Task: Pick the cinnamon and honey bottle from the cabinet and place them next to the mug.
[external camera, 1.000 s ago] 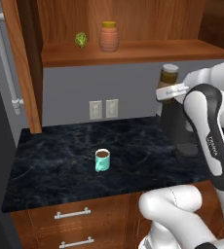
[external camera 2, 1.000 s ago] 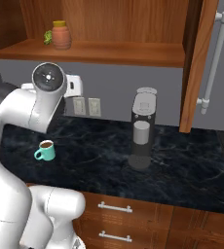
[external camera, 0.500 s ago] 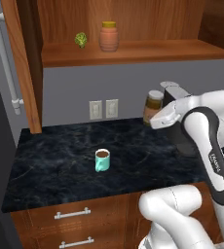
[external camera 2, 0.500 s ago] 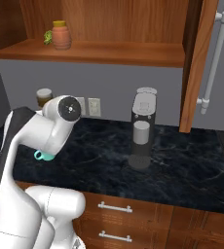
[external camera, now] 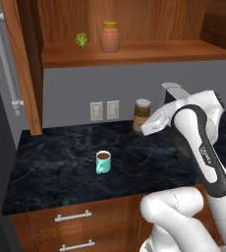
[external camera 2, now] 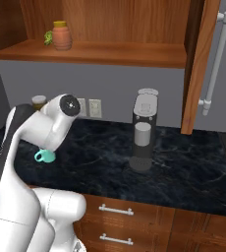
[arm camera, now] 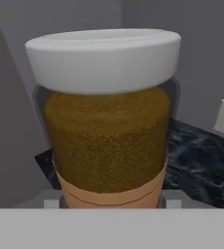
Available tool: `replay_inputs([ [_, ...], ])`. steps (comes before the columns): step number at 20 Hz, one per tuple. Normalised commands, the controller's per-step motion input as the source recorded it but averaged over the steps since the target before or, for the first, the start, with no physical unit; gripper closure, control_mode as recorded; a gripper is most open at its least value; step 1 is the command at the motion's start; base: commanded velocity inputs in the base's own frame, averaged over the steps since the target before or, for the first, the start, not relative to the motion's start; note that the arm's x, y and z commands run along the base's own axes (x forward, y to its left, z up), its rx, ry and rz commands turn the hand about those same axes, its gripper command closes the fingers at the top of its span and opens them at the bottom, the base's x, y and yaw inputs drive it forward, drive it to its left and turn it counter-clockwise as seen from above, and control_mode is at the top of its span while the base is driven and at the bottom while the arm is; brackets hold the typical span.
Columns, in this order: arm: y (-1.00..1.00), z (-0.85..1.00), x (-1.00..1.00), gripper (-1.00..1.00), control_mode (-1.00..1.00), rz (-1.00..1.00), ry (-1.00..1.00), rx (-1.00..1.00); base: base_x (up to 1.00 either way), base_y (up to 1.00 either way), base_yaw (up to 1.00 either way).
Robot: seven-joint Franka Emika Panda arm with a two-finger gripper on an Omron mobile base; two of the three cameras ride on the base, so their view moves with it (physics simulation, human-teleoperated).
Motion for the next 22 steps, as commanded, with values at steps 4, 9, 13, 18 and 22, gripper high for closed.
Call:
replay_inputs([
  [4, 0.0, -0.19, 0.06, 1.0, -1.0, 0.05, 0.05, -0.01, 0.0, 0.0, 0.0],
  [9, 0.0, -0.63, 0.01, 1.0, -1.0, 0.07, 0.0, 0.0, 0.0, 0.0, 0.0],
  [13, 0.0, -0.68, 0.0, 1.0, -1.0, 0.06, 0.0, 0.0, 0.0, 0.0, 0.0],
  [18, 0.0, -0.58, 0.0, 1.0, -1.0, 0.05, 0.0, 0.0, 0.0, 0.0, 0.0],
  [22, 0.0, -0.57, 0.0, 1.0, -1.0, 0.06, 0.04, 0.0, 0.0, 0.0, 0.0],
])
